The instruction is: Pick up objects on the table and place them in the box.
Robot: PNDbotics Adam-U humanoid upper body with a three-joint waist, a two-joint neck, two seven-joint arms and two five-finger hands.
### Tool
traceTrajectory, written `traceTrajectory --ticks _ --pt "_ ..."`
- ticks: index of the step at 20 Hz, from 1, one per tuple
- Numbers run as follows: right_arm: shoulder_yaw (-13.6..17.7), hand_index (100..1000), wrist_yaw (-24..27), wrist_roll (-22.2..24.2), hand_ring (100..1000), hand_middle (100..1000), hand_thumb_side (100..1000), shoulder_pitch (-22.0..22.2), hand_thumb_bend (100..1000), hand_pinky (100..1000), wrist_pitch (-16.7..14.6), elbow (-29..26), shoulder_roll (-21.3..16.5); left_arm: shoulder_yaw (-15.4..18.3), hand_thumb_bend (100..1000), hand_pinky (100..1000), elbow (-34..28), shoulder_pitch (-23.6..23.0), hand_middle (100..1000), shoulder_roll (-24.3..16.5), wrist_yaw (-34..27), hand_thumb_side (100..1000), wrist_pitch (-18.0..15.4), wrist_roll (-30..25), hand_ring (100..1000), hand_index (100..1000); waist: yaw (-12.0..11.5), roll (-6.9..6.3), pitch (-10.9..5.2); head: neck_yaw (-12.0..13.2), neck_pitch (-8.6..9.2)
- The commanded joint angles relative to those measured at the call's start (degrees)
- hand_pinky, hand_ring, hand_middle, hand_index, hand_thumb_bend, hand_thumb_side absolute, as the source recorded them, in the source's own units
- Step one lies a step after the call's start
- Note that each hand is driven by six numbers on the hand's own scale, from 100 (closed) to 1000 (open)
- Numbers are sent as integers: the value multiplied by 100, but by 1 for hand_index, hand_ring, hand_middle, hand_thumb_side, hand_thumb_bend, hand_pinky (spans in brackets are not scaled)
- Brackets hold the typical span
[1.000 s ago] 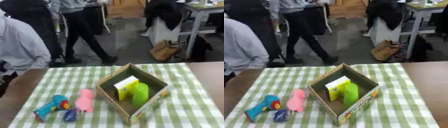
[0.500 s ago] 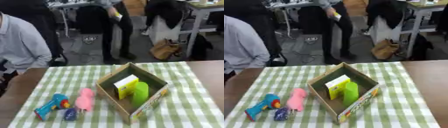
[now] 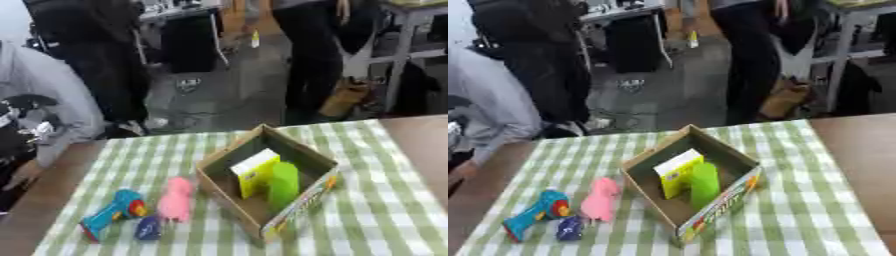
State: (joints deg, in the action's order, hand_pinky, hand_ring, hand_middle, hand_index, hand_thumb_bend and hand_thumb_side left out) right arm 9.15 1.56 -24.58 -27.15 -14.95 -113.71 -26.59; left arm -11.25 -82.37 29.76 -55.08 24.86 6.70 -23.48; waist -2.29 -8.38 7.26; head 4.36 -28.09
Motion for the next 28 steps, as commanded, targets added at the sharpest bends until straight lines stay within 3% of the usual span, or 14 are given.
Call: traceTrajectory --ticks 1,3,7,13,17,21,28 --pt "3 948 -1 23 894 834 1000 -48 100 828 5 -88 -162 -217 284 882 567 308 930 -166 142 1000 -93 -411 933 1000 6 -82 -189 44 -51" --pt "0 948 -2 27 893 833 1000 -41 100 828 12 -88 -161 -335 293 884 917 512 929 -68 241 1000 -203 -601 933 1000 0 -95 -193 49 -70" --pt "-17 947 -1 40 893 833 1000 -37 100 827 27 -88 -151 -610 420 921 1681 959 957 284 389 1000 -429 -1058 960 1000 -14 -103 -209 73 -140" --pt "-24 947 3 45 893 833 1000 -15 100 827 37 -88 -139 -841 486 997 2564 1511 995 828 743 1000 -854 -1767 1000 1000 -49 -71 -221 116 -280" --pt "-27 947 7 48 893 833 1000 -10 100 828 40 -88 -125 -809 495 1000 2994 1743 1000 1122 929 1000 -968 -2158 1000 1000 -67 -31 -225 120 -303" --pt "-40 946 22 58 893 833 1000 -23 100 829 35 -88 -90 -665 537 1000 3534 2088 1000 1507 1061 1000 -879 -2725 1000 1000 -86 33 -240 142 -278" --pt "-46 945 41 70 895 833 1000 -31 100 829 29 -88 -70 -500 588 1000 4105 2366 999 1941 1591 1000 -1000 -2848 1000 1000 -52 79 -251 158 -219"
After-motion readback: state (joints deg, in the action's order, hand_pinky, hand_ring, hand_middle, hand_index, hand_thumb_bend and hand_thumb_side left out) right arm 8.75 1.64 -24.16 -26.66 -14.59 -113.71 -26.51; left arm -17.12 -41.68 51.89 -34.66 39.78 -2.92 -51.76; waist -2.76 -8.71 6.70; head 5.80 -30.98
